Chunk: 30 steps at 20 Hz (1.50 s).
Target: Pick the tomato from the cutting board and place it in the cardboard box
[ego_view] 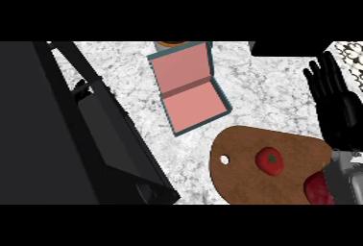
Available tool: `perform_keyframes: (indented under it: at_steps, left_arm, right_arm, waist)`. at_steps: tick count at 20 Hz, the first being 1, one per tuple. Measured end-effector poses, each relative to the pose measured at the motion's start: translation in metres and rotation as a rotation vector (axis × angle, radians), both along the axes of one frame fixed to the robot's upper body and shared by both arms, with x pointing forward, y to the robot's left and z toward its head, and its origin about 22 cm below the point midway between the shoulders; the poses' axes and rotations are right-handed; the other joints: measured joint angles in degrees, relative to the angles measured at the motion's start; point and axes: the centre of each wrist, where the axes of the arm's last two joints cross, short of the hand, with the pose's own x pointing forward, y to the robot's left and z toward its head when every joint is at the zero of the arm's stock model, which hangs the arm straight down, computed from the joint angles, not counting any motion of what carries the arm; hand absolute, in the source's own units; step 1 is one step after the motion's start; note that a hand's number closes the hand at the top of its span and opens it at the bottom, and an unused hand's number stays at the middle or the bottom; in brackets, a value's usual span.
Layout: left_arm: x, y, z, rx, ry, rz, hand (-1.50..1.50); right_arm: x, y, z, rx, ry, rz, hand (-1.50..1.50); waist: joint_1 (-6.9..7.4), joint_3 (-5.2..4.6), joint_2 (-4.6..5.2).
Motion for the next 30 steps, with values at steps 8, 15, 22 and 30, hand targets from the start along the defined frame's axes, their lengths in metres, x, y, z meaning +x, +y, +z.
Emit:
perform_keyframes:
  at_steps: [8,15,22,30]
  left_arm:
    - [0.010,-0.022,-0.041,-0.755,0.036,-0.126,0.00]
    - [0.001,-0.012,-0.034,-0.794,0.013,-0.227,0.00]
    - [0.002,-0.016,-0.032,-0.815,0.026,-0.260,0.00]
    - [0.009,-0.029,-0.032,-0.697,-0.010,-0.233,0.00]
  right_arm:
    - [-0.017,-0.030,-0.043,-0.062,0.136,-0.468,-1.50]
    - [-0.068,-0.075,-0.113,-0.470,0.417,-0.728,-1.50]
    - [-0.093,-0.086,-0.129,-0.713,0.500,-0.822,-1.50]
    - [-0.099,-0.060,-0.134,-0.723,0.658,-0.800,-1.50]
  waist:
    - [-3.73,2.81,-4.40]
    - [-5.01,3.45,-1.98]
    - [-4.63,3.43,-1.56]
    - [-3.37,3.18,-1.37]
